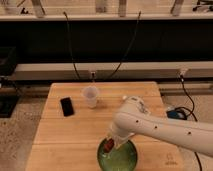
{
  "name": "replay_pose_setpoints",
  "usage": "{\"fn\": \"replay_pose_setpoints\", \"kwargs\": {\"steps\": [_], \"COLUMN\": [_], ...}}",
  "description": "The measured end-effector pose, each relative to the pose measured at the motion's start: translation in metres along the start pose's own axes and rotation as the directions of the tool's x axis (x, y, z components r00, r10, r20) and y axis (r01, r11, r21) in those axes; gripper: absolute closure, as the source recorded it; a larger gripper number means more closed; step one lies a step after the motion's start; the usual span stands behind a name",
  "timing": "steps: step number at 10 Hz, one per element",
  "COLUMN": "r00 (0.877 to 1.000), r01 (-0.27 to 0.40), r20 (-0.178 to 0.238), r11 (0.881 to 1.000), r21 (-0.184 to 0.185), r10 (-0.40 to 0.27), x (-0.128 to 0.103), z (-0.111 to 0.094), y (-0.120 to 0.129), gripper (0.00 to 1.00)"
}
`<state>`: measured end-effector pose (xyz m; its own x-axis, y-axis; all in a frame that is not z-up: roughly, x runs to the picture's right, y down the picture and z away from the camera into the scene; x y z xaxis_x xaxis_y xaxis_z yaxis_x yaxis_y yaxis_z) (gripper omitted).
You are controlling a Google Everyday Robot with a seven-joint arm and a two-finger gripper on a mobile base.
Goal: Place the pepper in the ceramic bowl
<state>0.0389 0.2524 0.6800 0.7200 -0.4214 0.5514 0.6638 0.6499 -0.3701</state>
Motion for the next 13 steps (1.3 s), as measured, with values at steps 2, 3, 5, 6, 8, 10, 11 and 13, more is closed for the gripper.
{"fn": "replay_pose_setpoints", "kwargs": {"steps": [2,3,5,6,8,10,11,13], "r00": [1.0,1.0,1.0,1.0,1.0,1.0,1.0,1.0], "r01": [-0.001,-0.003,-0.006,-0.008,-0.009,-0.012,-0.013,-0.015], "r20": [0.003,0.003,0.005,0.006,0.007,0.008,0.009,0.009], "r11": [1.0,1.0,1.0,1.0,1.0,1.0,1.0,1.0], "r21": [-0.002,-0.002,-0.004,-0.004,-0.005,-0.006,-0.006,-0.006], "r10": [0.001,0.003,0.006,0.008,0.009,0.012,0.013,0.015], "x": [0.0001,0.0007,0.0011,0.0015,0.0017,0.0023,0.0024,0.0029], "z": [0.0003,0.0004,0.0003,0.0004,0.0004,0.0004,0.0003,0.0001], "y": [0.0008,0.0016,0.0023,0.0028,0.0034,0.0045,0.0047,0.0052], "gripper": [0.9,0.83,0.71,0.69,0.51,0.3,0.24,0.2]}}
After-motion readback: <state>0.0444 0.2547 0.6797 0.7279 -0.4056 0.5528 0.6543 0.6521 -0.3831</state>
